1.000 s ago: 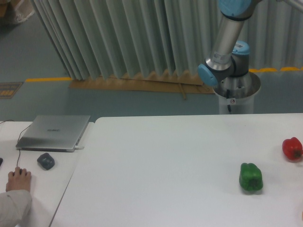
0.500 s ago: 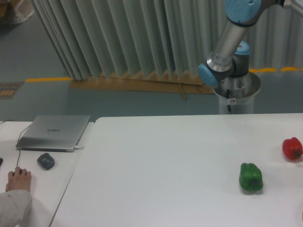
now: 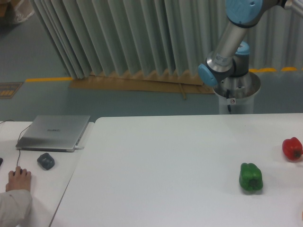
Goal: Place the yellow pepper in a basket
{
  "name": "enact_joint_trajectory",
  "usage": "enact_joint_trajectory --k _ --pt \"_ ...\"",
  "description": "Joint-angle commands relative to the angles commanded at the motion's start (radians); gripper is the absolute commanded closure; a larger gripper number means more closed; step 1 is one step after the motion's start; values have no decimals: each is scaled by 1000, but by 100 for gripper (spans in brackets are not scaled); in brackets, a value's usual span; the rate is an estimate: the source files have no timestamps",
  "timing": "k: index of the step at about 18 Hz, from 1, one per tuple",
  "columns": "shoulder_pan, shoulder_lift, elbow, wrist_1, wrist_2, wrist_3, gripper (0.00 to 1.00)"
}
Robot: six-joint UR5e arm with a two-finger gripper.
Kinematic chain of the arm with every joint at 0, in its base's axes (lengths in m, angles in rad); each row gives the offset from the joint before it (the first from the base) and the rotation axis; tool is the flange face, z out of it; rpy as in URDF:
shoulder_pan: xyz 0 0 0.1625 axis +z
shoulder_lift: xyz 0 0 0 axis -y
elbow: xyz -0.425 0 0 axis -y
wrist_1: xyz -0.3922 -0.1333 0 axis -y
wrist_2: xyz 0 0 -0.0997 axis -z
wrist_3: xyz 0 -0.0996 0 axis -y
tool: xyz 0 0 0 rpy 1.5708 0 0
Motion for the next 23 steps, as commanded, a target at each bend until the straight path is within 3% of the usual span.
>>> enact_joint_trajectory --k 4,8,13,16,18,20,23 --pt "-6 11 -3 -2 2 -6 0" --pt "-49 86 -31 -15 2 -12 0" --pt "-121 115 -54 -14 9 -136 0" --pt "-147 147 -96 -26 6 -140 0" --pt "-173 190 -162 -28 -6 -141 0" --pt "-196 233 -198 -75 -11 -153 0" --pt "-230 265 -199 -167 -11 -238 0"
